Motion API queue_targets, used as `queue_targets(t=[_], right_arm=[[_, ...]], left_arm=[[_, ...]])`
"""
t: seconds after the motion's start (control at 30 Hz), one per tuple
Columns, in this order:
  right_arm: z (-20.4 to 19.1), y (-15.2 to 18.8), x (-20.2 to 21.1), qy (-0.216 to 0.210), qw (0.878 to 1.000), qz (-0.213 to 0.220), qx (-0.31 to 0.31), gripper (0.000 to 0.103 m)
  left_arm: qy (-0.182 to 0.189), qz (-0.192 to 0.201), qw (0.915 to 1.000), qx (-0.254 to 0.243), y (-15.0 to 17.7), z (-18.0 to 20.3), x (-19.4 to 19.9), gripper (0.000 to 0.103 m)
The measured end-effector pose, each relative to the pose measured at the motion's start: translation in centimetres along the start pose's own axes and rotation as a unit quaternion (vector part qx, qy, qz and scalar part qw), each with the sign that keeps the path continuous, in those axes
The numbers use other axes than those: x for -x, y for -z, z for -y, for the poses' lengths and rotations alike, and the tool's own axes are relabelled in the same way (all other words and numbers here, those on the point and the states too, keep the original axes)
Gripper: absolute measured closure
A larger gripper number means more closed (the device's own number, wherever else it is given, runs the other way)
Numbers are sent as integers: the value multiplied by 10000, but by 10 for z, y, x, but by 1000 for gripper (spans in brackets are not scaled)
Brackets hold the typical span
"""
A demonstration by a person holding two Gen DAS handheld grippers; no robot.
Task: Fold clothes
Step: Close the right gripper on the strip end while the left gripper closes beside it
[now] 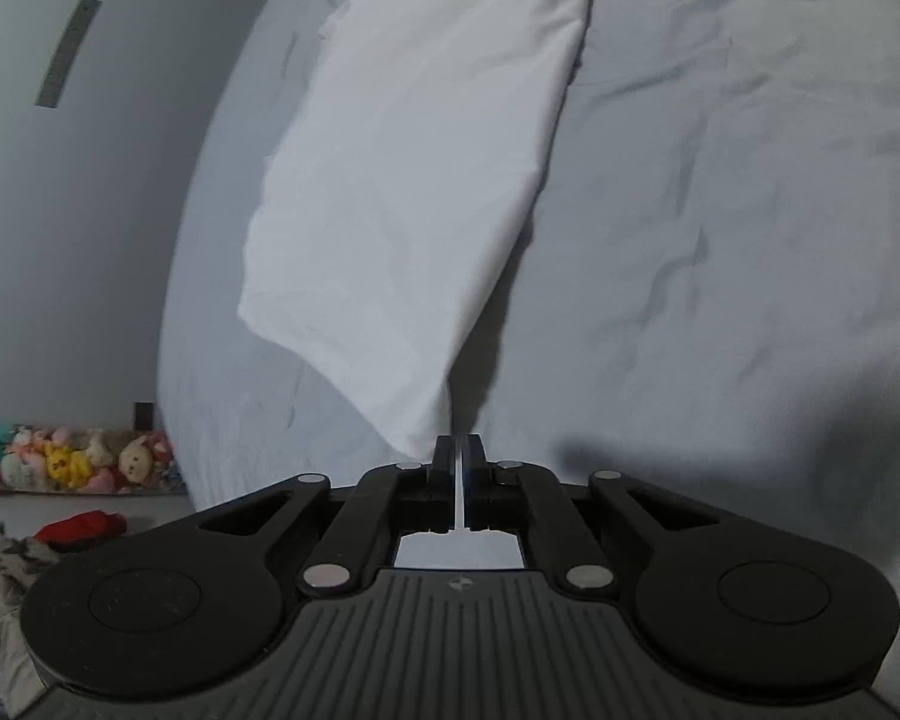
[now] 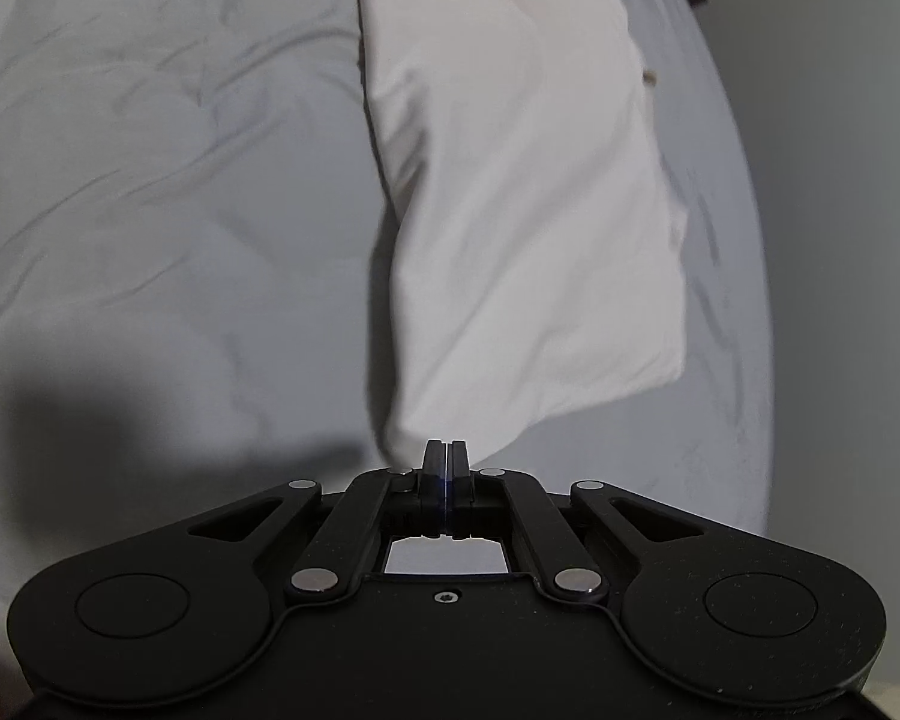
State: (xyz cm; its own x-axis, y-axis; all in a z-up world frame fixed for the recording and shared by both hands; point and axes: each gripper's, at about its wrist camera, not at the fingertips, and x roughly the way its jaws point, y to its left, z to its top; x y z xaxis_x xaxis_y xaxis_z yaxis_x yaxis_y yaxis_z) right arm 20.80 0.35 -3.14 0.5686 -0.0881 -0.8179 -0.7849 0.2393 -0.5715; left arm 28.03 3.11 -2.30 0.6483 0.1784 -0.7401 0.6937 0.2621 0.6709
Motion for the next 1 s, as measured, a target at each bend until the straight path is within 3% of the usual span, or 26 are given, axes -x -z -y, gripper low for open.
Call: queue_targets(t=[0.1, 0.17, 0.2, 0.23, 0.33, 0.5, 0.7, 0.9, 0.97, 1.0], right_arm=[[-3, 3, -3, 6, 9995, 18, -317, 98], [-5, 2, -3, -16, 9994, 95, -328, 78], [-6, 0, -3, -10, 9995, 152, -280, 61], [-8, -1, -3, 1, 9996, 195, -226, 55], [-38, 13, 16, 33, 9996, 251, -107, 55], [-73, 16, 3, 232, 9991, 316, 167, 46], [-80, 23, -24, 689, 9963, 396, 335, 35], [-67, 20, -45, 801, 9953, 429, 337, 36], [-64, 19, -50, 920, 9945, 399, 310, 41], [-63, 19, -53, 927, 9945, 386, 294, 54]], left_arm=[[-94, 20, 9999, -92, -1, 7, 4, 82], [-144, 76, 9997, -178, -5, 8, -2, 73], [-172, 101, 9996, -212, -7, 8, -5, 70], [-205, 116, 9995, -227, -7, 7, -9, 64], [-386, 162, 9987, -292, -8, 23, -9, 59], [-622, 196, 9963, -563, -5, 44, -27, 58], [-1025, 322, 9921, -652, -6, 47, -55, 57], [-1118, 271, 9910, -677, -16, 39, -74, 58], [-1137, 232, 9916, -574, -20, 35, -80, 61], [-1136, 211, 9919, -519, -23, 33, -83, 64]])
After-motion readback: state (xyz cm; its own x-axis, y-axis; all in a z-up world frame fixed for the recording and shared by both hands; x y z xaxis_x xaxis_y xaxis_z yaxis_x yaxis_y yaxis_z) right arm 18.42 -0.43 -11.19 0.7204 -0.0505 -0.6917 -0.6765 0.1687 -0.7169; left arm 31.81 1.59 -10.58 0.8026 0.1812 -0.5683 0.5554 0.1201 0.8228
